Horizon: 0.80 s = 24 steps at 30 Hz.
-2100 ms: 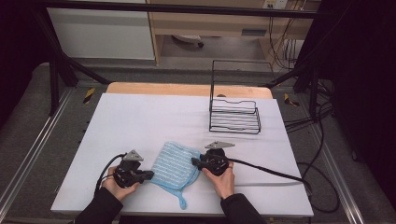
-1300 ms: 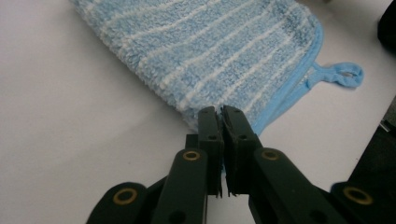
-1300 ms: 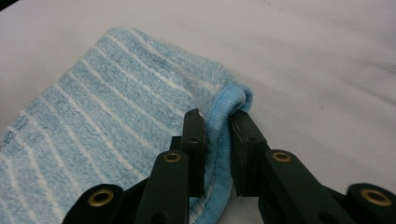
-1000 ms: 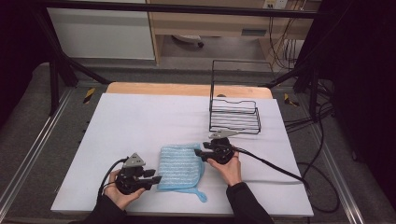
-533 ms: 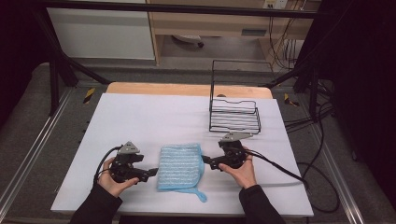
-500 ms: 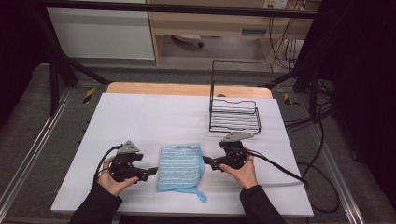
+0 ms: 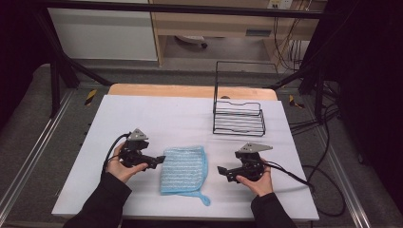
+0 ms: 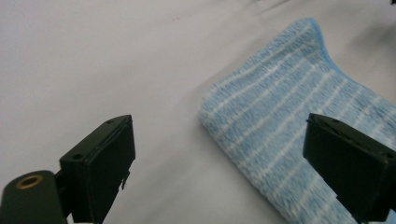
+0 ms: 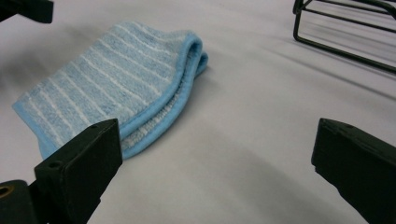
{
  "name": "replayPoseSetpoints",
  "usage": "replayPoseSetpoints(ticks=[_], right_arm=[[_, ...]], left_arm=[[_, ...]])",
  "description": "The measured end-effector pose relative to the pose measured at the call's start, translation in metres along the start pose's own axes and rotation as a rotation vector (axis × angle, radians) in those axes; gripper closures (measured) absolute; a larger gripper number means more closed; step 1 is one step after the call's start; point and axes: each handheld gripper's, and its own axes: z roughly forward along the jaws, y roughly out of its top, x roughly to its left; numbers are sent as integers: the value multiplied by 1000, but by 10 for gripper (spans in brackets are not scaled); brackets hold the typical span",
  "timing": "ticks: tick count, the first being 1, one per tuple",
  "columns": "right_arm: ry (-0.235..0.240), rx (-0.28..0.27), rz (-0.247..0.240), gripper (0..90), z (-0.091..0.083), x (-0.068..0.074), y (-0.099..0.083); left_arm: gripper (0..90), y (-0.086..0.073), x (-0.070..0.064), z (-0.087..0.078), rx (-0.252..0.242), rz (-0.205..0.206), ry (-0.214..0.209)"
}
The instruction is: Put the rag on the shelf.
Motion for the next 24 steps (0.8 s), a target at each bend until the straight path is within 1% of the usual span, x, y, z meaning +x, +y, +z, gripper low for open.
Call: replayPoseSetpoints(ticks=[1, 2, 3, 4, 5, 6, 8, 9, 10, 11, 12, 16, 20, 21, 22, 23, 24], right_arm=[[-2, -1, -2, 26, 0, -1, -1], [-3, 2, 5, 26, 0, -1, -2], [-2, 3, 4, 26, 0, -2, -3], [-3, 3, 3, 26, 0, -2, -3], [-2, 1, 3, 27, 0, -1, -3], [-1, 1, 6, 27, 0, -1, -3], [-1, -2, 6, 28, -1, -1, -3], [-1, -2, 6, 28, -1, -1, -3], [-1, -4, 6, 29, 0, -1, -3], [1, -4, 5, 30, 0, -1, -3], [2, -3, 6, 32, 1, -1, -3], [5, 3, 5, 35, 3, 0, -4], [5, 10, 7, 38, 6, 0, -5], [5, 10, 7, 38, 6, 0, -5], [8, 13, 9, 39, 7, 0, -5], [9, 14, 11, 39, 8, 0, -5], [11, 14, 12, 40, 8, 0, -6]], left_arm=[[128, 0, 0, 0, 0, 0, 0], [143, 1, 1, 4, 0, -5, 2], [165, 3, 3, 11, 3, -9, 19], [198, 3, 3, 11, 3, -9, 19], [223, 3, 6, 17, 7, -31, 23], [238, 3, 6, 17, 7, -31, 23], [277, 3, 8, 23, 21, -49, 22], [277, 2, 8, 26, 27, -52, 24], [296, 1, 8, 28, 35, -53, 28], [360, 0, 8, 29, 38, -53, 27], [389, -2, 8, 31, 34, -58, 29], [467, -4, 7, 38, 47, -66, 12], [537, -4, 5, 41, 38, -75, -2], [537, -4, 4, 42, 40, -78, -6], [567, -5, 3, 43, 44, -78, -5], [579, -5, 2, 45, 45, -83, -5], [591, -7, 1, 46, 43, -96, -3]])
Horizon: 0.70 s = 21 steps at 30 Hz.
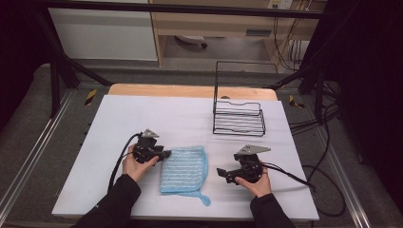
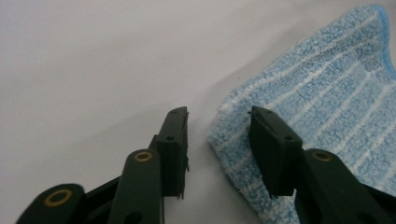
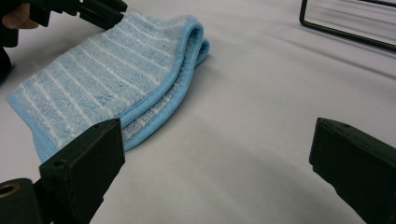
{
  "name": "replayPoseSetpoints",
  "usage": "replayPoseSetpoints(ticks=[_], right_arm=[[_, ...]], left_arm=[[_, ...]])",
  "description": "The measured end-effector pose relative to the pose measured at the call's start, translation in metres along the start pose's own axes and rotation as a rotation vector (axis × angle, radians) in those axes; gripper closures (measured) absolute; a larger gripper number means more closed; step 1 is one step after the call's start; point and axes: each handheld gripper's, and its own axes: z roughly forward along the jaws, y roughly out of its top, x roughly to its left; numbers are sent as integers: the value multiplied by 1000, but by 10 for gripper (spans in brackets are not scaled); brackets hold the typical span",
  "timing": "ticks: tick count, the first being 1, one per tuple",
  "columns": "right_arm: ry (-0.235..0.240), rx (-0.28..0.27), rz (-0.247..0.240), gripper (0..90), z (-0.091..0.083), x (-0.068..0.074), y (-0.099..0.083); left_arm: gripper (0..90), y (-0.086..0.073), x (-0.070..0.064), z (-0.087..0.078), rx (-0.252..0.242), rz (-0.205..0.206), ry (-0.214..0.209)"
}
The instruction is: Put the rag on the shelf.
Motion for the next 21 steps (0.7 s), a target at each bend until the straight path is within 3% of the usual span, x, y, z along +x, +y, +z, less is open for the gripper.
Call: replayPoseSetpoints(ticks=[8, 21], right_arm=[[-1, -17, 5, 38, -1, -1, 2], [-22, -32, -10, 12, 14, 4, 22]], left_arm=[[726, -2, -2, 1, 7, -6, -23], [786, -4, -7, 2, 8, 6, -13]])
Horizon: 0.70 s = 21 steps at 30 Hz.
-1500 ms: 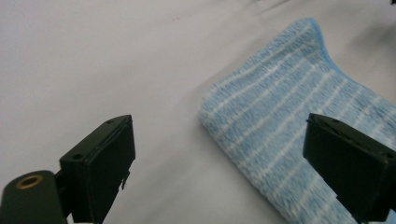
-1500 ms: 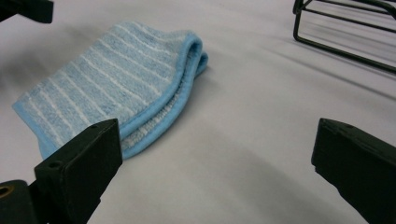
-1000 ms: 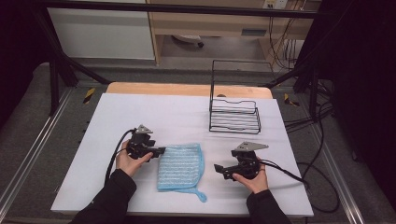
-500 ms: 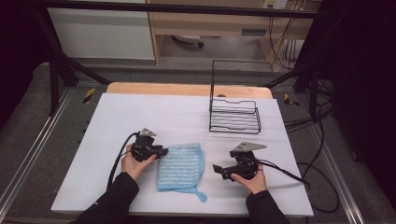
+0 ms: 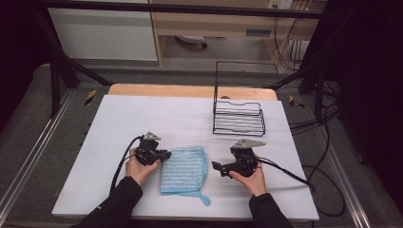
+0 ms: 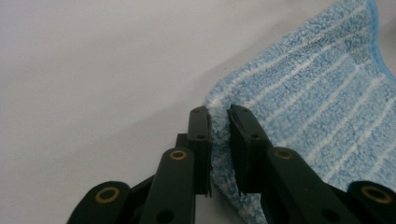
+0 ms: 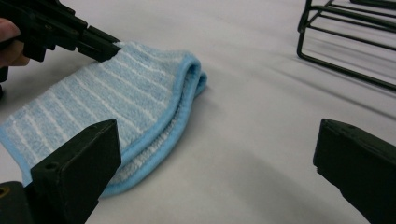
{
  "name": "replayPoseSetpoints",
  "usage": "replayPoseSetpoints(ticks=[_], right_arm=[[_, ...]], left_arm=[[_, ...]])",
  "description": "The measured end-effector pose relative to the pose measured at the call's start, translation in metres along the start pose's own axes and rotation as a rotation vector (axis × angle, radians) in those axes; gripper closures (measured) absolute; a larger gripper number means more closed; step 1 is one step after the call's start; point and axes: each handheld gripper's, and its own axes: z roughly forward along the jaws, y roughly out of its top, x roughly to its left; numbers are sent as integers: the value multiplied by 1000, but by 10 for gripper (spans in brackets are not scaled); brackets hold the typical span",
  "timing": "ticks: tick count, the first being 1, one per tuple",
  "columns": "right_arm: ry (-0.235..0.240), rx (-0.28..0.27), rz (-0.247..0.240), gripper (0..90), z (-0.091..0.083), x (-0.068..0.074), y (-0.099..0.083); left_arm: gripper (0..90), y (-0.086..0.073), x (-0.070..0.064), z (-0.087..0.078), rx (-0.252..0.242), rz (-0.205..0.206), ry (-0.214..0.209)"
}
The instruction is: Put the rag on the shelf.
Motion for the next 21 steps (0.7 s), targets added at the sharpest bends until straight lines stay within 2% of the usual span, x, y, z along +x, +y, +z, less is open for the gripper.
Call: replayPoseSetpoints(ticks=[1, 3, 11, 17, 19, 21], right_arm=[[-19, 7, 0, 21, 6, 1, 5], [-24, 11, 8, 23, 9, 1, 7], [10, 2, 38, 139, 46, 4, 25], [6, 40, 34, 279, 67, 6, 27], [17, 51, 41, 314, 71, 5, 25], [4, 65, 28, 364, 74, 5, 24]], left_arm=[[786, 0, -1, 0, -2, 3, 5], [786, 0, -1, 0, -1, 13, 9], [785, -1, -3, 0, -6, 30, 18], [785, -1, -2, 1, -7, 35, 15], [785, -1, -3, 1, -7, 37, 15], [784, -2, -3, 1, -9, 40, 16]])
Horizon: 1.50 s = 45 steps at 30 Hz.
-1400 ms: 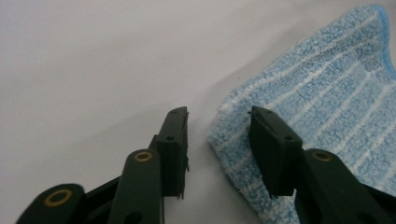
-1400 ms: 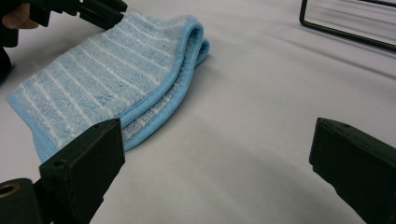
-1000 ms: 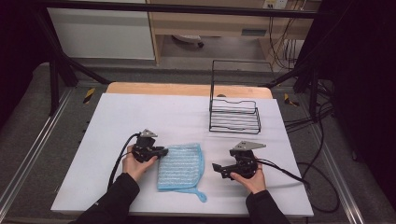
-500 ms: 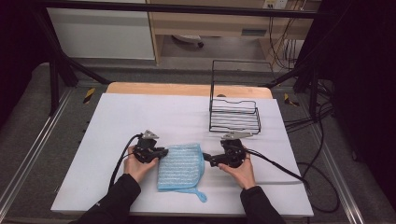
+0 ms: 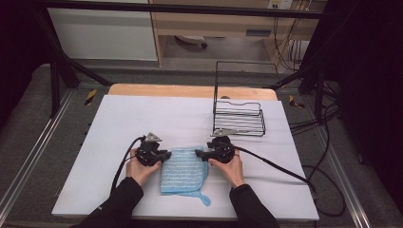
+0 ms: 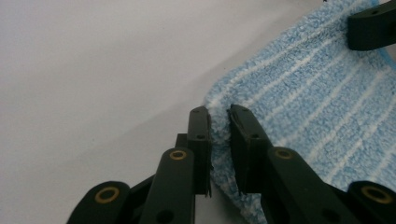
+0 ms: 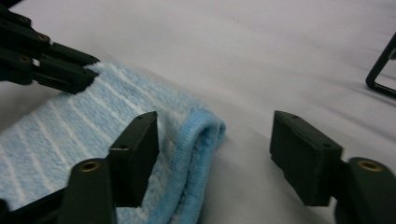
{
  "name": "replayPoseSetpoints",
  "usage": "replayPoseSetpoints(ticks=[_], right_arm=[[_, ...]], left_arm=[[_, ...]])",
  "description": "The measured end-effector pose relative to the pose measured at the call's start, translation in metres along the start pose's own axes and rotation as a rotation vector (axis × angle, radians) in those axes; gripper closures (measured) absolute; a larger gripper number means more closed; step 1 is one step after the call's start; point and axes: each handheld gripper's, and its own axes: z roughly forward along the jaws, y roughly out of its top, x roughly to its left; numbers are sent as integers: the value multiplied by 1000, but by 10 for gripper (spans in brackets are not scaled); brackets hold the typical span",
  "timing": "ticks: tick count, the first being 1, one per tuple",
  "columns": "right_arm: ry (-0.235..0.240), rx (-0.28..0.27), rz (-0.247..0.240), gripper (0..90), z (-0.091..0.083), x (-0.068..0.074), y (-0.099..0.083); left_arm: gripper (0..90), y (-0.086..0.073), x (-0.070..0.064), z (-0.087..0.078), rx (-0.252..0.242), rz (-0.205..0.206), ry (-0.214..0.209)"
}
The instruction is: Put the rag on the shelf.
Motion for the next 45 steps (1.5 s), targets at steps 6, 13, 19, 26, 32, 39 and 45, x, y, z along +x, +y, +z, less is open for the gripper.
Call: replayPoseSetpoints(ticks=[6, 13, 19, 26, 32, 39, 45], right_arm=[[34, 15, 25, 531, 3, 0, -2], [79, 51, 73, 673, 5, 2, -4], [101, 65, 110, 739, 6, 3, -4], [114, 76, 138, 783, 5, 2, -3], [110, 60, 141, 797, 1, 4, -3], [110, 12, 126, 799, -8, 9, -1], [117, -36, 110, 799, -17, 13, 1]], left_arm=[[783, 0, 0, 0, -2, 2, 0], [793, 0, 0, 0, -4, 2, -1], [823, 0, 4, -1, -7, -32, -34], [837, 0, 7, -4, -17, -53, -53], [840, 0, 7, -9, -46, -51, -63], [840, 1, 2, -22, -100, -33, -56], [841, -1, -1, -34, -154, -36, -65]])
